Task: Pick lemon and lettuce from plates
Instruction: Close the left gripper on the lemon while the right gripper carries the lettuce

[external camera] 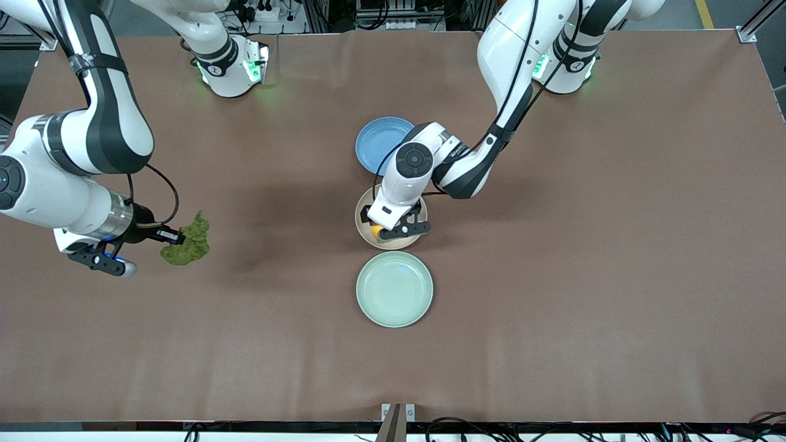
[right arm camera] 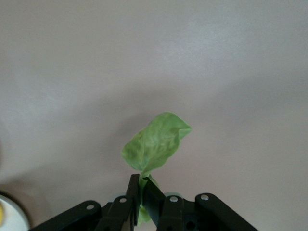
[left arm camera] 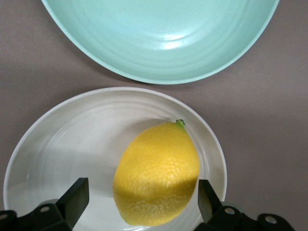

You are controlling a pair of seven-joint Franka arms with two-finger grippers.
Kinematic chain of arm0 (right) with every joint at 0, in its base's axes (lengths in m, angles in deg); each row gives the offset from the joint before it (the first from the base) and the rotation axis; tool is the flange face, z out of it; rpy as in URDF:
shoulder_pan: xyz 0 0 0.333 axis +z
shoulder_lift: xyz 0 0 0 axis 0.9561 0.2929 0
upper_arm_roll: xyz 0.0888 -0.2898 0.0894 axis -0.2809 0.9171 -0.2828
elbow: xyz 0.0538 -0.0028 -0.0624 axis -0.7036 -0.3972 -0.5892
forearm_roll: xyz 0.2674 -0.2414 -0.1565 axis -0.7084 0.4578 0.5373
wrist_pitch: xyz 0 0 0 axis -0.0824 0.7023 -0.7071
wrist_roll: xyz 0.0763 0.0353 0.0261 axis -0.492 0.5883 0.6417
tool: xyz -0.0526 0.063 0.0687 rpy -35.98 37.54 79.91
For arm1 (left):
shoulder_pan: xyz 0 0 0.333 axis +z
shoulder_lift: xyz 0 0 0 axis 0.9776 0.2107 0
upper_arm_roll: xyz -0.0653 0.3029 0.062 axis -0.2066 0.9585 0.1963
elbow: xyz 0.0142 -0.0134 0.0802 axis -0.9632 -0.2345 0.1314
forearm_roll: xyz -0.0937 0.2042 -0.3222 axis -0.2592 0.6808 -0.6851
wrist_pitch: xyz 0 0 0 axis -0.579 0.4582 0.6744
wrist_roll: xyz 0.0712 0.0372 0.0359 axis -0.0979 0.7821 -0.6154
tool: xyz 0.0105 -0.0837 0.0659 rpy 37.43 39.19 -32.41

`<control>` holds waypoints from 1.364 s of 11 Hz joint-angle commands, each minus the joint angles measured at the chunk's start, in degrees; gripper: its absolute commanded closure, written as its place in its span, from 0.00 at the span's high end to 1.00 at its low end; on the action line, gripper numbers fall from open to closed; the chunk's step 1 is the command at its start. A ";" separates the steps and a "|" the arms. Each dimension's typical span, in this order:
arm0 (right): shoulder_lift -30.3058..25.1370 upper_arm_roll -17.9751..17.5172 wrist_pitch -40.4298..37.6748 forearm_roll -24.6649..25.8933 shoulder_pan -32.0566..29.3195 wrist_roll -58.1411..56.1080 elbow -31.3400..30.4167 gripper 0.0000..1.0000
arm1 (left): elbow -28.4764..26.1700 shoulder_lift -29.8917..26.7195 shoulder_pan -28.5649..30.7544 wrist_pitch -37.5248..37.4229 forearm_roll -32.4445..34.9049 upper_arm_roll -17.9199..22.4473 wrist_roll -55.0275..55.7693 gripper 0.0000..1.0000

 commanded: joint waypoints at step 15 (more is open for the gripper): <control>2.93 0.19 30.96 -0.21 -7.97 -23.57 -23.22 0.00 | 1.24 -6.77 -0.07 -13.82 1.08 4.91 -1.17 0.00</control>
